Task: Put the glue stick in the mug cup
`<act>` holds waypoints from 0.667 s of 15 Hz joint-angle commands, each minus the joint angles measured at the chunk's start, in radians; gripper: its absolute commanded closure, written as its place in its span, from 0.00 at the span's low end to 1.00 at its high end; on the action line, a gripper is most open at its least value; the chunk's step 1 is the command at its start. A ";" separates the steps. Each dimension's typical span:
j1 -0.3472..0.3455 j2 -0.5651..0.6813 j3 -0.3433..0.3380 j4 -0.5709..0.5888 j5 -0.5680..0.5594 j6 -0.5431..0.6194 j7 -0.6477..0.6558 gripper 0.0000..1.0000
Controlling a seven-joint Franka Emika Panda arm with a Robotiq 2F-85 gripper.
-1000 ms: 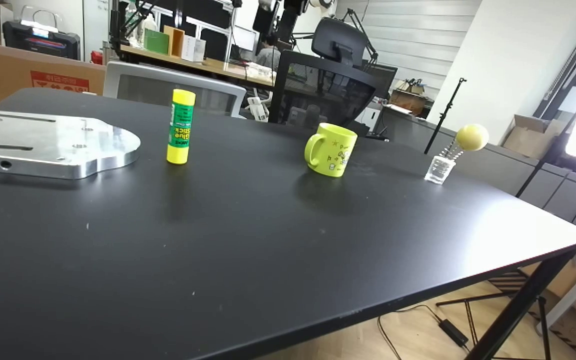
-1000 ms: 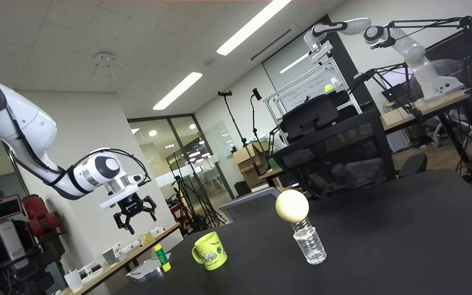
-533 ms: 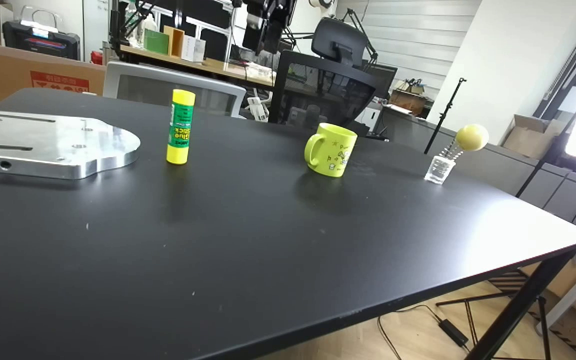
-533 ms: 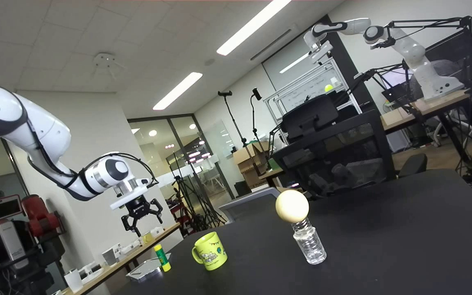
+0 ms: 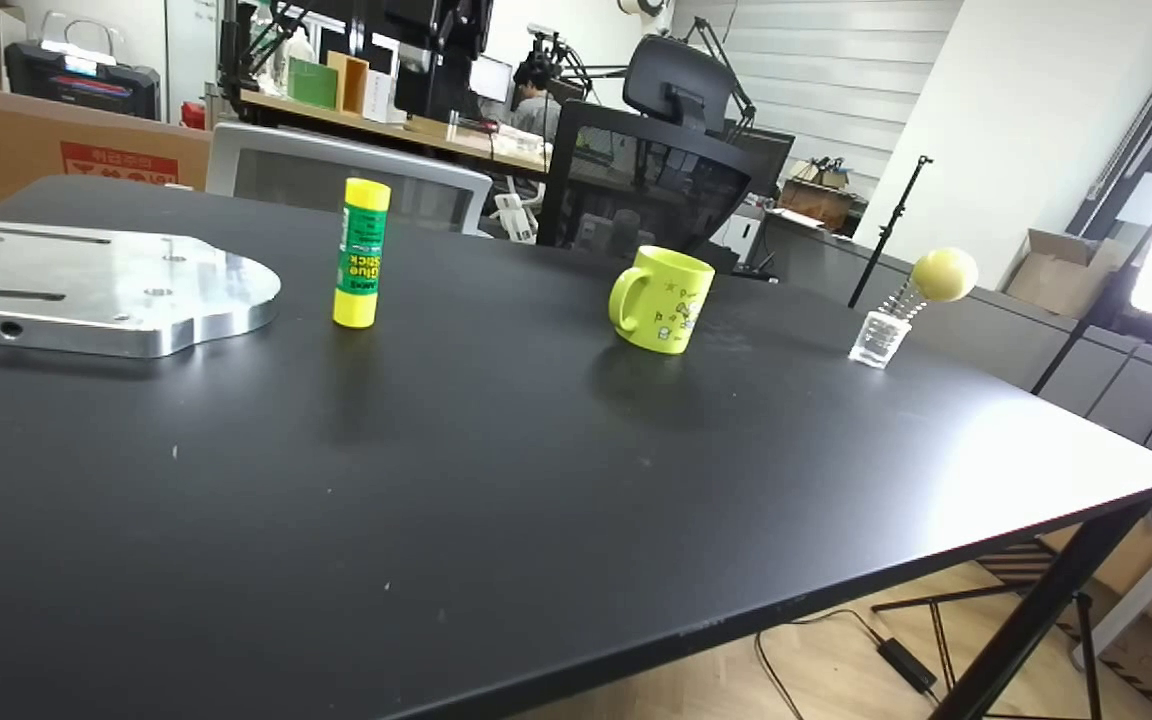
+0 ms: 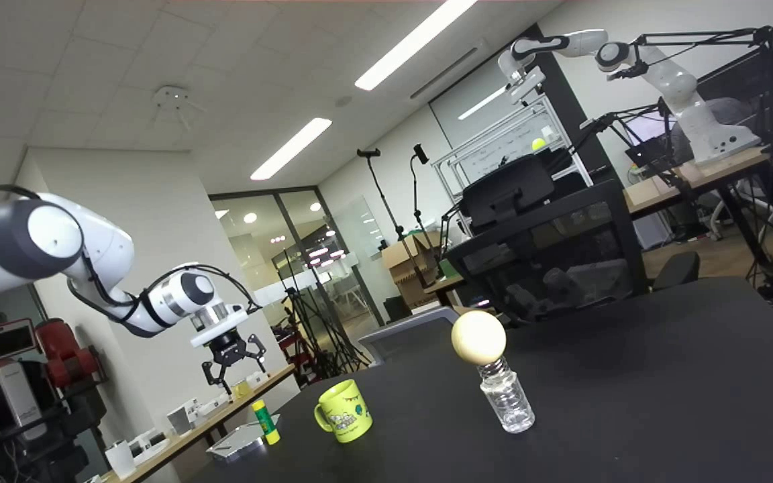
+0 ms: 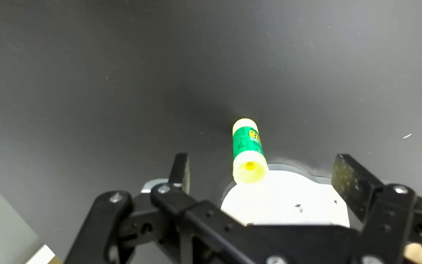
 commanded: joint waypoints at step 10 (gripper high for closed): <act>0.107 0.333 -0.026 0.493 -0.056 -0.153 -0.169 0.00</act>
